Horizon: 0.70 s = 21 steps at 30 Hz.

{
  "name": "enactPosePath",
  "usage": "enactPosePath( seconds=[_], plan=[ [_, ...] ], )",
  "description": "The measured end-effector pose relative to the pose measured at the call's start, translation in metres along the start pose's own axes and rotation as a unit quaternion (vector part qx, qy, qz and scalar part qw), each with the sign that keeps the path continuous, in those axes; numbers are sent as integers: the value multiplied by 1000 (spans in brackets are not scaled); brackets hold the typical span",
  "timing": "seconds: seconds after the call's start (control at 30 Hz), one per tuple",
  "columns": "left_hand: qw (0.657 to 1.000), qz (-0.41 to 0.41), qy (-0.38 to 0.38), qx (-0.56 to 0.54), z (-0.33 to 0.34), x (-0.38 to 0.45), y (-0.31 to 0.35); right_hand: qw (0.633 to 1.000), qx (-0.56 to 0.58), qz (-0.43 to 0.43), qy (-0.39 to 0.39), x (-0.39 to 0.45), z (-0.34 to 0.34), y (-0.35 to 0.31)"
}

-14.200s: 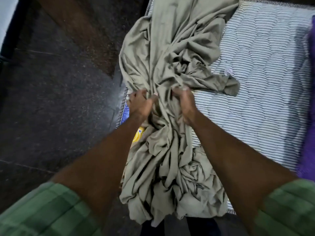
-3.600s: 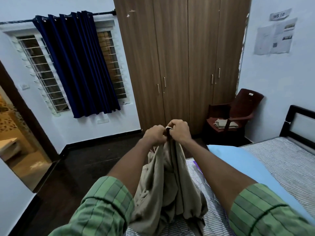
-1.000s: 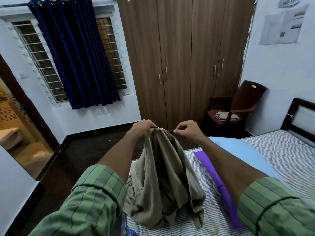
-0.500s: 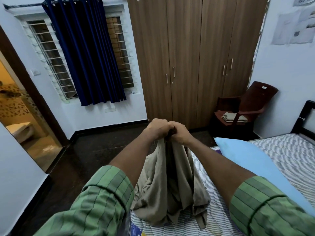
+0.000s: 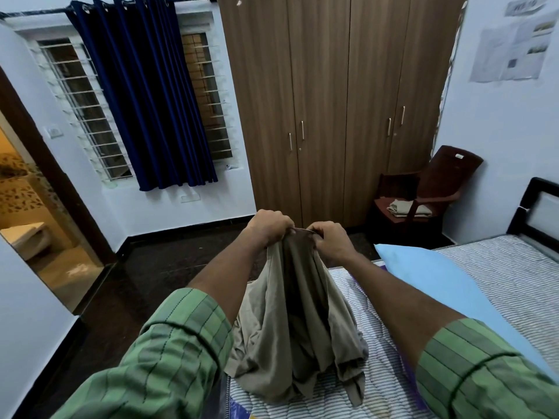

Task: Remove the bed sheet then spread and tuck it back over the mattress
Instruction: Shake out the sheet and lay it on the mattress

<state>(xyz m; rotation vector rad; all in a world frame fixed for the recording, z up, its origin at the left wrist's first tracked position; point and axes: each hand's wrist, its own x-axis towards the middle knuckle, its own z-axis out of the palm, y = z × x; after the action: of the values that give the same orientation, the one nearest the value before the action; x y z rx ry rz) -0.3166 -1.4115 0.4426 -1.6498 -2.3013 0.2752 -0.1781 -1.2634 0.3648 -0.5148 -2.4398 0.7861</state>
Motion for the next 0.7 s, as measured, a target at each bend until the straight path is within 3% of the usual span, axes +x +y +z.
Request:
enactPosePath(
  seconds=[0.23, 0.37, 0.5, 0.63, 0.7],
  plan=[
    [1000, -12, 1, 0, 2, -3, -5, 995, 3, 42, 90, -7, -8, -3],
    [1000, -25, 6, 17, 0, -5, -5, 997, -27, 43, 56, -4, -8, -9],
    [999, -31, 25, 28, -7, -5, -3, 988, -131, 86, -14, -5, -1, -13],
    [996, -63, 41, 41, -17, -7, -15, 963, -198, 183, 1, -12, 3, 8],
    [989, -122, 48, 66, -18, -12, -30, 950, -215, 224, 19, -18, 0, 26]
  ],
)
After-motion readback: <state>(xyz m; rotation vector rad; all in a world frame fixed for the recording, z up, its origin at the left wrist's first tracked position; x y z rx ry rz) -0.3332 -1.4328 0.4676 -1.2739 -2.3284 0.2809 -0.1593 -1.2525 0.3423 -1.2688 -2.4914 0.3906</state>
